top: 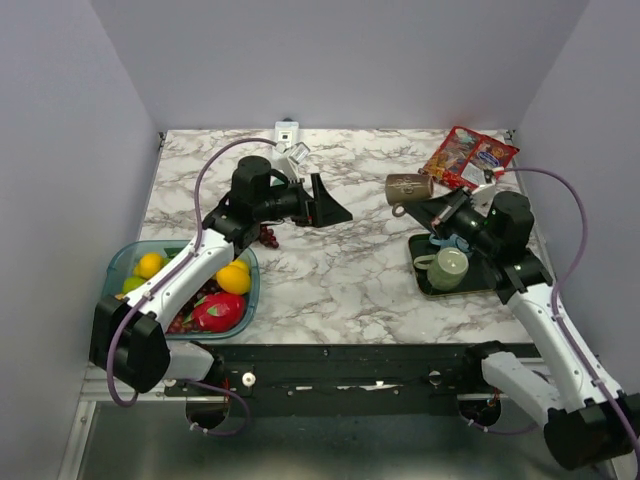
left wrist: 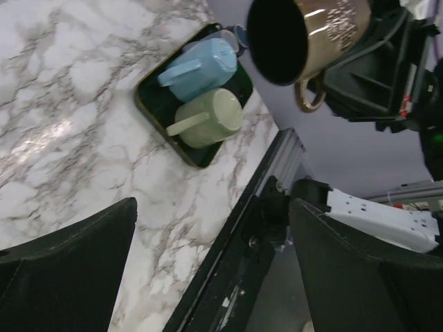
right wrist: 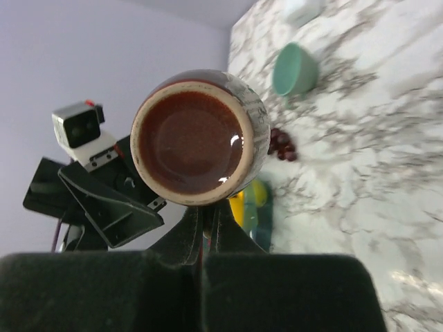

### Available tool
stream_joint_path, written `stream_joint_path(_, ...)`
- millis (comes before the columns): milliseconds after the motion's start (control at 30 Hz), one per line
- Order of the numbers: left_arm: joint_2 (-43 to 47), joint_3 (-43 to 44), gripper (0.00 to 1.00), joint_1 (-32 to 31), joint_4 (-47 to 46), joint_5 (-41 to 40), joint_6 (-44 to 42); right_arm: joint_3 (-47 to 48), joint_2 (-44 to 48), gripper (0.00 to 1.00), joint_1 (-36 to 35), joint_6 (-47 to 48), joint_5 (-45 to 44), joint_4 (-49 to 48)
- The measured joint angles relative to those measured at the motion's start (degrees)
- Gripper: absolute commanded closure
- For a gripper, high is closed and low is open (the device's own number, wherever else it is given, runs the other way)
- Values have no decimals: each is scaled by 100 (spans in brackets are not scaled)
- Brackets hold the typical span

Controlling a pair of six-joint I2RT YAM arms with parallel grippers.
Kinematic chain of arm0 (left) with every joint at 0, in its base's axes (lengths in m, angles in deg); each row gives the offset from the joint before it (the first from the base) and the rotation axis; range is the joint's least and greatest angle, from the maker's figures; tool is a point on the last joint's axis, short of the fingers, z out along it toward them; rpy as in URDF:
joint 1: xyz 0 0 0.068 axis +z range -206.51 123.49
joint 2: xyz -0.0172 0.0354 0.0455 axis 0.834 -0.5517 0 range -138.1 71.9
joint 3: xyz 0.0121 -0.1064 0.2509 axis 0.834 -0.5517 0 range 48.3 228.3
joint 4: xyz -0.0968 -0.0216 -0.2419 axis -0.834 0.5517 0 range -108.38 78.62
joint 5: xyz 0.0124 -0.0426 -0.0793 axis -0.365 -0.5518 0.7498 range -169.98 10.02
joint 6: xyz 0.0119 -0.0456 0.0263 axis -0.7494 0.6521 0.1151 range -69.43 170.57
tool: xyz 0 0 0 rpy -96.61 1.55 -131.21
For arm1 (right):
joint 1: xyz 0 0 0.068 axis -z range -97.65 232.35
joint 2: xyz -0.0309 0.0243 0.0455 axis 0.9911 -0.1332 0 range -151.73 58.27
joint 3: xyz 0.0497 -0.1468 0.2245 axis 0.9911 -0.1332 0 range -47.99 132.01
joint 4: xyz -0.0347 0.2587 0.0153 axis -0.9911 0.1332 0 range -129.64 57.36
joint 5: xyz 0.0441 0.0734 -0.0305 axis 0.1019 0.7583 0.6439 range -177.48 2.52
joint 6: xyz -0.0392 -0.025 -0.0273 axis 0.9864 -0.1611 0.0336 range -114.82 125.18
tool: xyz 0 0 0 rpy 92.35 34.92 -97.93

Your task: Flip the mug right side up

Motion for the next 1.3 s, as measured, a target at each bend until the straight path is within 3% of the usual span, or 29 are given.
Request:
stream_joint_path(233,238,-57,1,-273,-1010,168,861,400,-988,99,-1038,-138,0,-1521)
stream_joint_path(533,595,-240,3,-284,-2098,170,1893,647,-1550,99,-1550,-431,20,-2957)
stream_joint_path(900,621,-271,44,-284,-2824,-160,2590,691,-1587,99,-1714,-608,63,-3585)
stream_joint_path(1167,492,-280,53,-297,-3136,-341,2852,688,-1676,99,-1836,-741,98,-3790)
stream_joint_path(1300,452,-280,65,-315,-3182,-380,2929,691,-1727,99,-1886,-769,116,-3834)
